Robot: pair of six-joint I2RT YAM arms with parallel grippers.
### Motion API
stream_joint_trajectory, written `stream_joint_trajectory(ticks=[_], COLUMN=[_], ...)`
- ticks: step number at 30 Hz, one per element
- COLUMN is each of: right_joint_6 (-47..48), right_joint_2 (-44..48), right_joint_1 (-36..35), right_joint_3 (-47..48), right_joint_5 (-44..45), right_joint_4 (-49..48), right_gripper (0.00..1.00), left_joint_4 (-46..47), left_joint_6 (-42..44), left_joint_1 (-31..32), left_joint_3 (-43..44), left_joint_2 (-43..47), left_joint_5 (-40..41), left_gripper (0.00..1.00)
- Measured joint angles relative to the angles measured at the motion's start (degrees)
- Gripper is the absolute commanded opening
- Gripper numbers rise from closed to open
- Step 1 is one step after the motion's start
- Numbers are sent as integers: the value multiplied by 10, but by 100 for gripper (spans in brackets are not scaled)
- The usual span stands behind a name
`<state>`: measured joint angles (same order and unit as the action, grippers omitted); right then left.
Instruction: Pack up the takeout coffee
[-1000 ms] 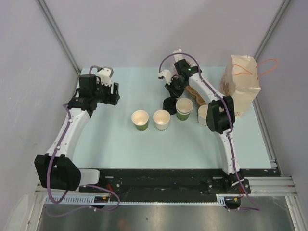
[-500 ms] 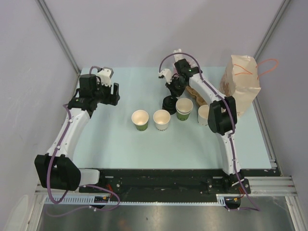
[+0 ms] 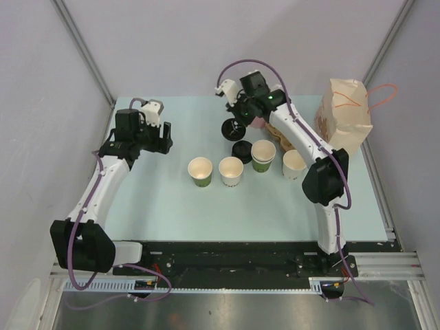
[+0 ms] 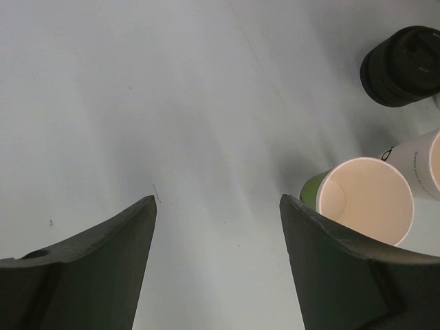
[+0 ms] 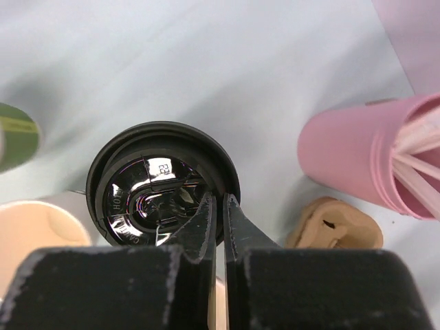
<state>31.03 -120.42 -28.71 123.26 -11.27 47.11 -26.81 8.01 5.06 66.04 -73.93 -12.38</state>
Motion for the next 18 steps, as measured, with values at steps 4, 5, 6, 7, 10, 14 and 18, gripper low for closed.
stream_joint_trajectory(ticks=[4, 5, 6, 7, 10, 14, 18], right_joint_6=[-38, -51, -64, -78, -118, -150, -172], right_joint_2=[0, 0, 0, 0, -3, -19, -48], right_joint_1=[-75, -97, -116, -137, -184, -214, -222], right_joint_3=[16, 17, 18, 19, 33, 62, 76], right_joint_5=[43, 49, 51, 53, 59, 81, 104], right_joint_4=[14, 19, 24, 29, 51, 72, 89], right_gripper=[0, 0, 0, 0, 0, 0, 0], left_joint_4=[1, 1, 2, 1, 2, 2, 2], left_joint_6=[-3, -5, -6, -7, -13, -18, -20], left_joint_1=[0, -1, -2, -4, -15, -25, -26], left_joint_3=[-17, -21, -26, -31, -49, -73, -86], left_joint_2=[0, 0, 2, 2, 11, 24, 27], left_joint_5=[3, 3, 3, 3, 2, 2, 2], left_gripper=[74, 73, 73, 73, 73, 73, 73])
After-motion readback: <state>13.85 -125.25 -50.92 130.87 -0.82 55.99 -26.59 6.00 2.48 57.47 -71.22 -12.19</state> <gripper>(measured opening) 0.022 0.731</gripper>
